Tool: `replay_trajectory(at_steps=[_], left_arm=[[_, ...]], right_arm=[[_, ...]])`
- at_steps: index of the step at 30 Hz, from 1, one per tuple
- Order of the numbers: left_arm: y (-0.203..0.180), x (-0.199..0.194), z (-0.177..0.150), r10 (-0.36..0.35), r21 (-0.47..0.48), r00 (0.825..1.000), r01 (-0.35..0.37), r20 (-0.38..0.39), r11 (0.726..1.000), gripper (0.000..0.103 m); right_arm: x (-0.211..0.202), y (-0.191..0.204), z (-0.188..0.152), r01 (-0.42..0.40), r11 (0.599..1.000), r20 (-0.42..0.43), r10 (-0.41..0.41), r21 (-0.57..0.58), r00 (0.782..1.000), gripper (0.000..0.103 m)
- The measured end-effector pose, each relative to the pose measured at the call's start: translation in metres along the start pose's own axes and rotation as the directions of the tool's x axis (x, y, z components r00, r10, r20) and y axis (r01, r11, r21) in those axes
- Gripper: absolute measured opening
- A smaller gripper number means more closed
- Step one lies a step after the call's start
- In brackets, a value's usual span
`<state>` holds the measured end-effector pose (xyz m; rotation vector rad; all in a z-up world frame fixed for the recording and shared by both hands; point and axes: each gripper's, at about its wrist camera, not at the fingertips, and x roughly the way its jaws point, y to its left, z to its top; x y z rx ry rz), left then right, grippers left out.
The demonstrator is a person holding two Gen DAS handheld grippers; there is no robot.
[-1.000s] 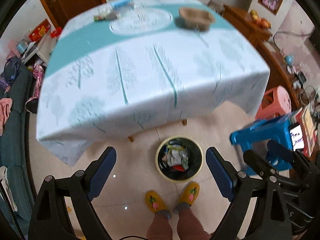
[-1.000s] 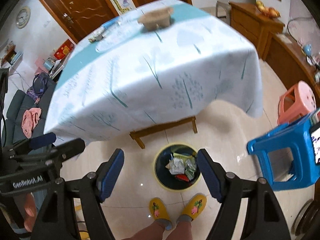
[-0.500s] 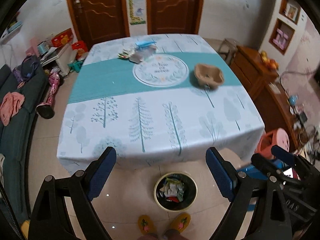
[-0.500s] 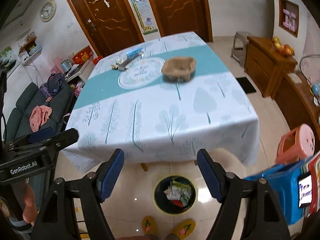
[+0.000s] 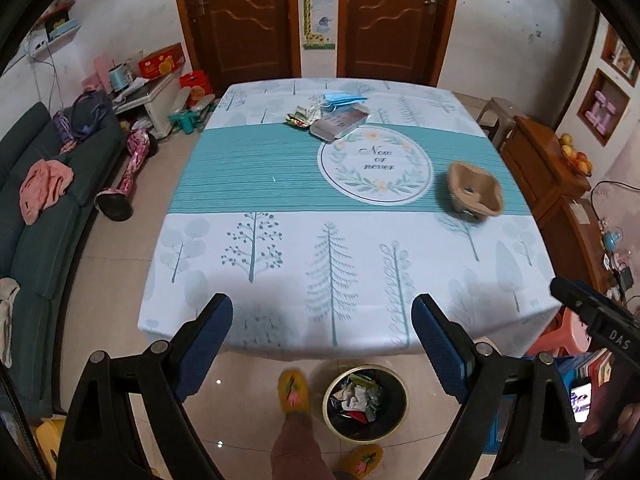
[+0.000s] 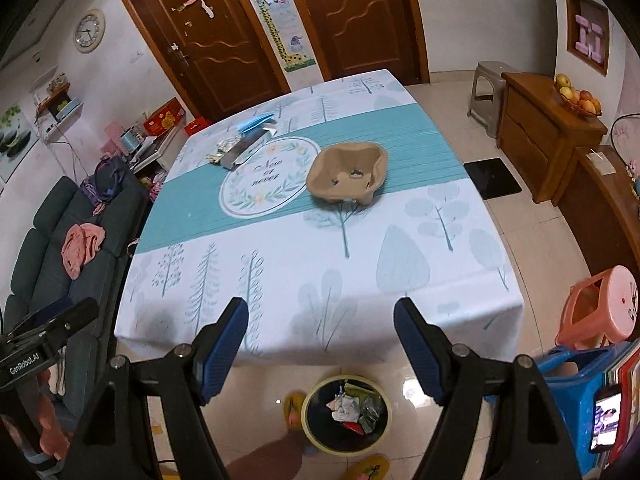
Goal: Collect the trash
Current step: 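Raise both tools back toward the table, then grasp the silver printed box with the left gripper while the right gripper grasps the brown pulp tray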
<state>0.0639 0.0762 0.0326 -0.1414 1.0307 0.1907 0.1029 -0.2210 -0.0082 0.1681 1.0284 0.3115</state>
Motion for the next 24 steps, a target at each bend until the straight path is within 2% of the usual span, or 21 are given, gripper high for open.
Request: replay_trajectory(at_steps=[6,11,13,14,17,20,22,24], left_arm=[[0.01,0.037,0.047,-0.018,0.015,1.0,0.018,-0.008,1.0,0.087],[0.012,0.08,0.107,-0.073,0.065,0.996,0.076,-0.047,0.995,0.086],[0.011,0.099,0.134,-0.099,0.099,0.993,0.105,-0.062,0.99,0.083],[0.008,0.106,0.144,-0.109,0.114,0.992,0.116,-0.07,0.987,0.078],[0.004,0.142,0.183,-0.149,0.165,0.98,0.17,-0.136,0.972,0.073],[0.004,0.176,0.214,-0.177,0.185,0.966,0.212,-0.189,0.96,0.073],[0.003,0.199,0.232,-0.19,0.19,0.955,0.235,-0.226,0.953,0.073],[0.002,0.217,0.242,-0.204,0.19,0.947,0.255,-0.25,0.948,0.073]], right_arm=[[0.031,-0.016,0.038,0.042,0.998,-0.007,-0.042,0.038,0.999,0.075],[0.072,-0.031,0.07,0.088,0.989,-0.045,-0.084,0.117,0.995,0.075],[0.087,-0.035,0.081,0.107,0.984,-0.061,-0.099,0.141,0.993,0.07],[0.1,-0.038,0.088,0.119,0.98,-0.077,-0.108,0.158,0.991,0.069],[0.125,-0.044,0.1,0.134,0.97,-0.107,-0.114,0.204,0.988,0.063],[0.149,-0.048,0.109,0.142,0.958,-0.134,-0.111,0.25,0.985,0.047],[0.159,-0.046,0.112,0.153,0.953,-0.143,-0.118,0.263,0.983,0.027],[0.168,-0.044,0.115,0.153,0.95,-0.147,-0.116,0.273,0.982,0.013]])
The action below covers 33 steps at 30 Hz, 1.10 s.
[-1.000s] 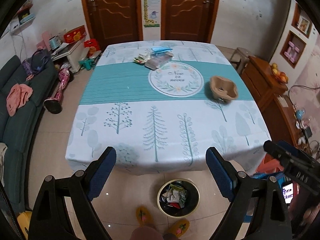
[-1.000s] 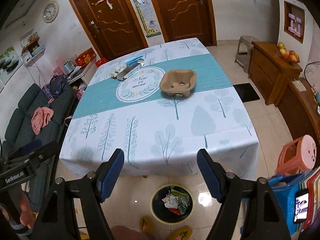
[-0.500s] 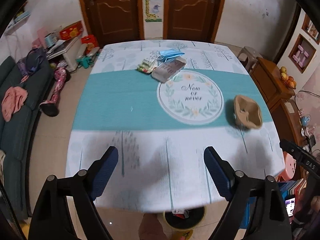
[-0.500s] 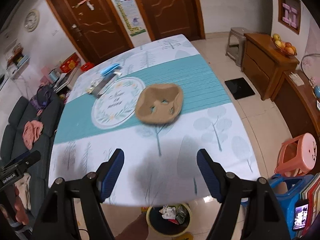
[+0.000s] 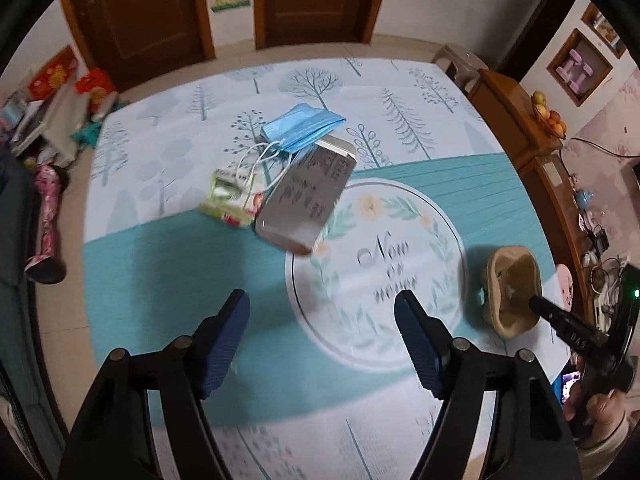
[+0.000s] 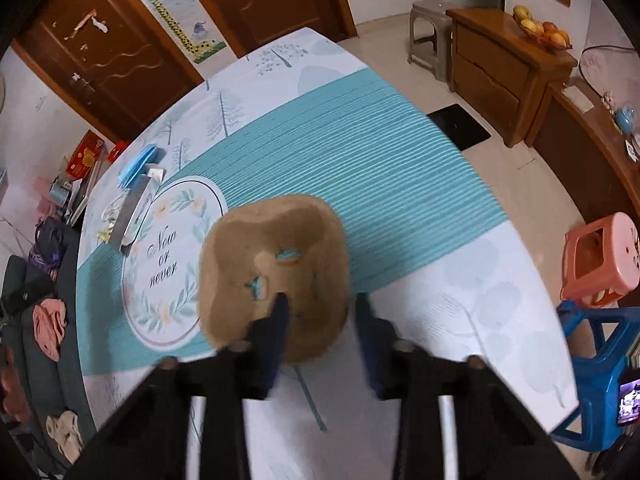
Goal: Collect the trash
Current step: 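Grasp the silver printed box with the left gripper while the right gripper grasps the brown pulp tray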
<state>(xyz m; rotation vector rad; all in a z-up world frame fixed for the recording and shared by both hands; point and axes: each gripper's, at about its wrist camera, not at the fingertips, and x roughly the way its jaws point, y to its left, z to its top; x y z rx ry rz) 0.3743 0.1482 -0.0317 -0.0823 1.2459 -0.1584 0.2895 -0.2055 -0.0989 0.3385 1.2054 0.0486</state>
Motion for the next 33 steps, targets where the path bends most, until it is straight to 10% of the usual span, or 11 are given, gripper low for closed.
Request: replay_trajectory(at_steps=[13,33], left_arm=[[0.02,0.081,0.051,-0.044,0.127,0.993,0.057,-0.106,0.99,0.073],[0.023,0.102,0.063,-0.145,0.232,0.982,0.169,-0.118,0.958,0.073]], right_arm=[[0.017,0.057,0.018,-0.062,0.998,0.068,0.059,0.029,0.996,0.012],[0.016,0.073,0.01,-0.129,0.989,0.124,0.12,0.07,0.985,0.01]])
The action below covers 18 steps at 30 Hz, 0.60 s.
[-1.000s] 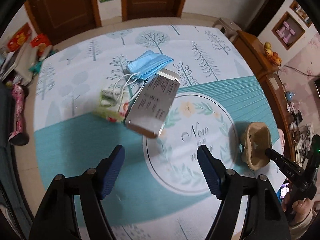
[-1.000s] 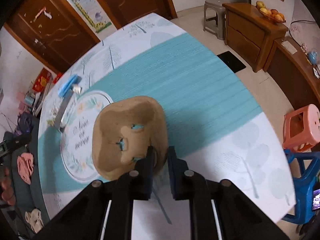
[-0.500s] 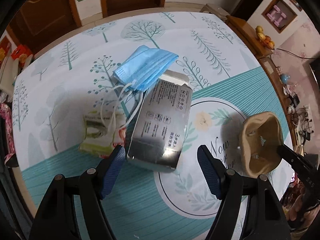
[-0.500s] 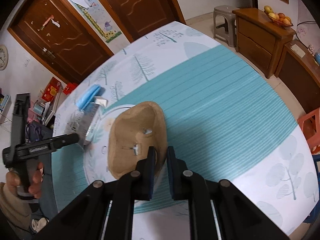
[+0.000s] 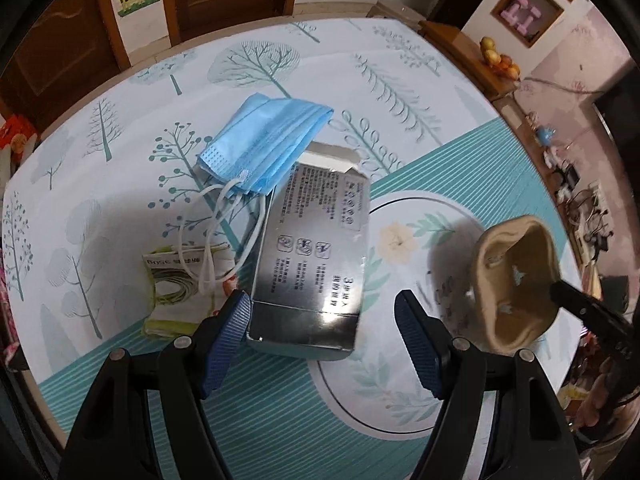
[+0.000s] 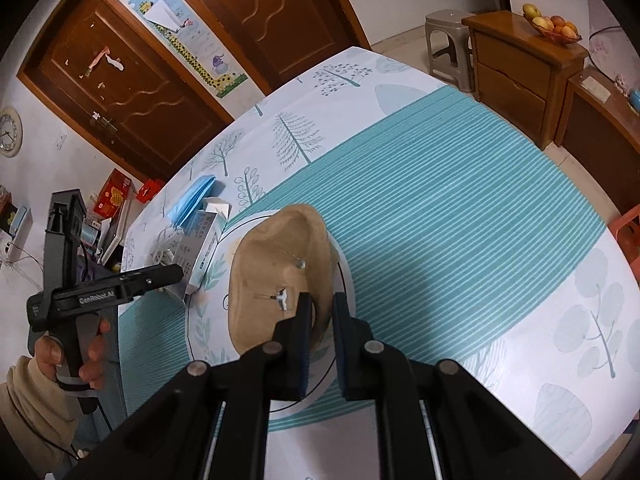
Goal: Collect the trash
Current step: 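Grasp the silver printed box with the left gripper while the right gripper grasps the brown pulp tray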
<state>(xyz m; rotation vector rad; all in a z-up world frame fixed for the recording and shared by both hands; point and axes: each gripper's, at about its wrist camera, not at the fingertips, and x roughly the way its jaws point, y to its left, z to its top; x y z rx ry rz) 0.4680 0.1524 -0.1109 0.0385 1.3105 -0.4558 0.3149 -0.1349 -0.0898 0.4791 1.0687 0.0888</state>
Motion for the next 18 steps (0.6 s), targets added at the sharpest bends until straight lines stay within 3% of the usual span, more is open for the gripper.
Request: replay_trajectory(at_steps=[12,18], left_arm=[[-0.024,0.029,0.02,0.082,0.054,0.994,-0.079,-0.067,0.995,0.073],[-0.038,0.045,0.035,0.16,0.069,0.981,-0.153,-0.106,0.986,0.073]], right_arm=[[0.002,0.007,0.002,0.004,1.0,0.006,-0.004,-0.001,1.0,0.01],[0.001,0.006,0.001,0.009,1.0,0.008,-0.009,0.011,1.0,0.01]])
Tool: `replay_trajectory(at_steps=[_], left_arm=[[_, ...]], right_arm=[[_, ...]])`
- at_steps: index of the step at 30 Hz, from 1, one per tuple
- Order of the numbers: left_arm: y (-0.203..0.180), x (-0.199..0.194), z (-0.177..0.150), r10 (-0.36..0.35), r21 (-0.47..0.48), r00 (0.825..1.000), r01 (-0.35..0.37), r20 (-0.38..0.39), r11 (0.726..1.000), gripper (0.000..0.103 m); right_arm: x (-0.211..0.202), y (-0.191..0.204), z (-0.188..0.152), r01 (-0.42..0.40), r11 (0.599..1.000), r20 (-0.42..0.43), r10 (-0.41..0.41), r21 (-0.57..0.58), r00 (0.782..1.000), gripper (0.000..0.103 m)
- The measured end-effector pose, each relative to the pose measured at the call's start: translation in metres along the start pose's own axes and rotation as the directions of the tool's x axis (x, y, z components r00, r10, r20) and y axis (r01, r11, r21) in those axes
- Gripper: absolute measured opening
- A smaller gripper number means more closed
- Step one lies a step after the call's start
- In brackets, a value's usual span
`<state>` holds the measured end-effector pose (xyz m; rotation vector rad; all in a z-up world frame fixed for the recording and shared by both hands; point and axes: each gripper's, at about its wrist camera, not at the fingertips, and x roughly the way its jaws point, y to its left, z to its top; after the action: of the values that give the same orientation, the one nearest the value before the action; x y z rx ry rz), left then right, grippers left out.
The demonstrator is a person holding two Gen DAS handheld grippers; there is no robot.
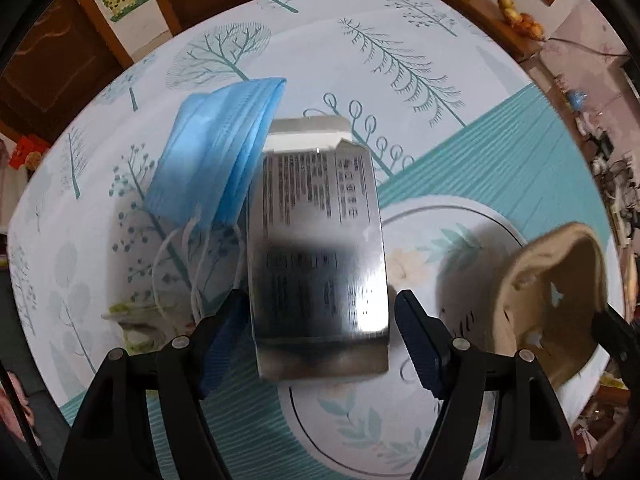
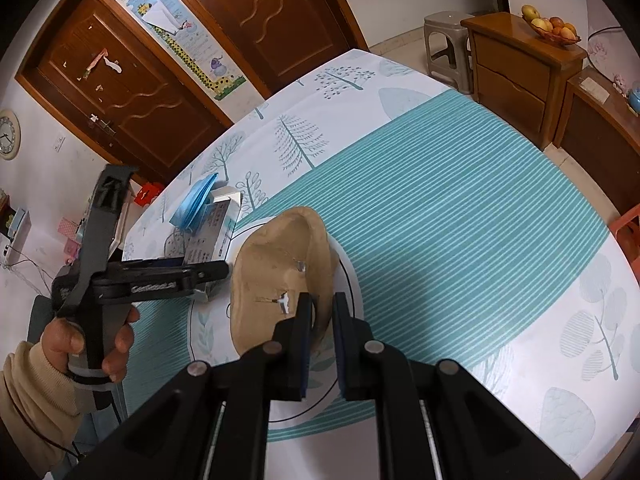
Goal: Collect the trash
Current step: 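Grasp the silver printed box with the left gripper while the right gripper grasps the brown pulp tray, then carry the silver box and pulp tray over the bin and open both grippers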
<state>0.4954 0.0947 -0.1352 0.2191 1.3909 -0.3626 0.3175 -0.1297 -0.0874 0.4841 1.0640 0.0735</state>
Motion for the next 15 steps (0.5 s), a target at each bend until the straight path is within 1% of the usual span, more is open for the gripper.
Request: replay_trajectory(at_steps=[3,5,6,7,8,11,14,15], left_arm=[[-0.004,0.002,0.006,0.027,-0.006,1.0,-0.027,-0.006,1.0,0.073],[-0.006,0.003,0.009,0.027,-0.022,1.0,-0.028,-0.004,0.999,0.073],[-0.007,0.002,0.009,0.036,-0.029,0.999,-0.036,0.0,0.999,0.072],[-0.007,0.001,0.008,0.037,-0.033,0.999,-0.037,0.009,0.999,0.061],[-0.008,-0.001,0.008,0.039,-0.036,0.999,-0.039,0.018,0.999,0.061],[-0.015,-0.007,-0.003,0.062,-0.054,0.998,-0.061,0.03,0.997,0.06],[-0.024,-0.018,-0.023,0.078,-0.059,0.996,-0.075,0.048,0.995,0.06],[-0.028,-0.023,-0.031,0.073,-0.063,0.996,-0.07,0.051,0.996,0.06]], right_arm=[[-0.001,-0.002,0.001,0.0,1.0,0.001,0.0,0.011,1.0,0.01],[-0.003,-0.002,0.0,0.0,1.0,0.004,0.0,0.014,1.0,0.01],[-0.004,-0.003,-0.001,0.0,1.0,0.006,0.0,0.014,1.0,0.01],[-0.005,-0.004,-0.002,-0.001,1.0,0.007,0.001,0.016,1.0,0.01],[-0.006,-0.005,-0.003,-0.002,1.0,0.007,0.002,0.018,1.0,0.01],[-0.011,-0.008,-0.007,-0.009,1.0,0.008,0.009,0.025,1.0,0.009],[-0.018,-0.015,-0.012,-0.018,0.999,0.01,0.018,0.041,1.0,0.009],[-0.02,-0.016,-0.013,-0.021,0.999,0.009,0.021,0.046,1.0,0.009]])
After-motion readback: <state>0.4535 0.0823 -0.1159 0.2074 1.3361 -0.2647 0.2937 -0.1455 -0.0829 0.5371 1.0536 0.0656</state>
